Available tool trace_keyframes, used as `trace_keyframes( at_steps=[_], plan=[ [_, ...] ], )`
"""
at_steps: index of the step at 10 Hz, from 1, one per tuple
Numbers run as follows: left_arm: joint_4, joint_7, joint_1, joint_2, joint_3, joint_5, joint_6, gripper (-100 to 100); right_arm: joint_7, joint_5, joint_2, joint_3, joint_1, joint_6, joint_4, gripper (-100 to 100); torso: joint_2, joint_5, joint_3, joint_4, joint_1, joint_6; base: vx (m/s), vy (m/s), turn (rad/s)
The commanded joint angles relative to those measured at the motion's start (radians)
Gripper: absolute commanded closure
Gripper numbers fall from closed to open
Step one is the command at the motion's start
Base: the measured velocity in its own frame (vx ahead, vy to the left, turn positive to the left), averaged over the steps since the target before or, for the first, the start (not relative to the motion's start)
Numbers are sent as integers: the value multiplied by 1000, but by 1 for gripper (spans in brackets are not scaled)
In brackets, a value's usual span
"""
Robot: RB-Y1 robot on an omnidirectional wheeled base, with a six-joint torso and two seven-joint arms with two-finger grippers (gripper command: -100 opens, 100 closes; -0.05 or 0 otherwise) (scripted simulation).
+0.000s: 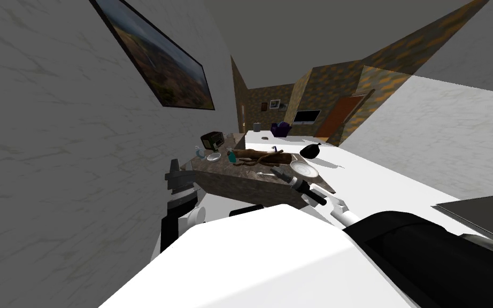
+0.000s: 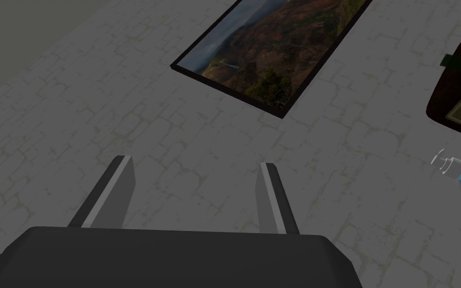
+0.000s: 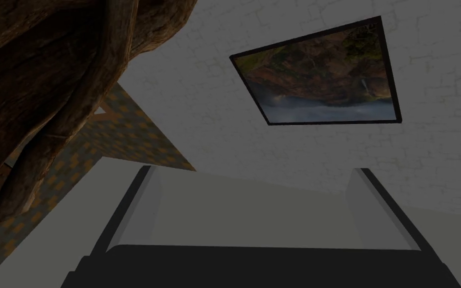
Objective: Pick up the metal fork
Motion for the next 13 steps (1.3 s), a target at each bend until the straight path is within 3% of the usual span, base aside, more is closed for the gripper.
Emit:
trace_keyframes(
  at_steps=[1, 6, 7, 8, 13],
  plan=[
    [0, 0, 0, 0, 0, 0, 0, 0, 14, 27, -50, 15, -9, -12, 50, -100, 0, 0, 0, 0, 0, 0, 10, 38, 165],
    [0, 0, 0, 0, 0, 0, 0, 0, 35, 76, -194, 35, -8, -25, 126, -100, -1, 0, 0, 0, 1, 0, 16, 37, 104],
    [0, 0, 0, 0, 0, 0, 0, 0, 45, 102, -223, 47, -7, -31, 162, -100, -1, 0, 0, 0, 1, 0, 27, 59, 125],
    [0, 0, 0, 0, 0, 0, 0, 0, 45, 102, -250, 47, -7, -31, 162, -100, -1, 0, -1, 0, 2, 0, 22, 48, 78],
    [0, 0, 0, 0, 0, 0, 0, 0, 70, 185, -388, 87, -5, -50, 267, -100, -1, 0, -1, 0, 2, 0, 27, 54, 104]
  ],
)
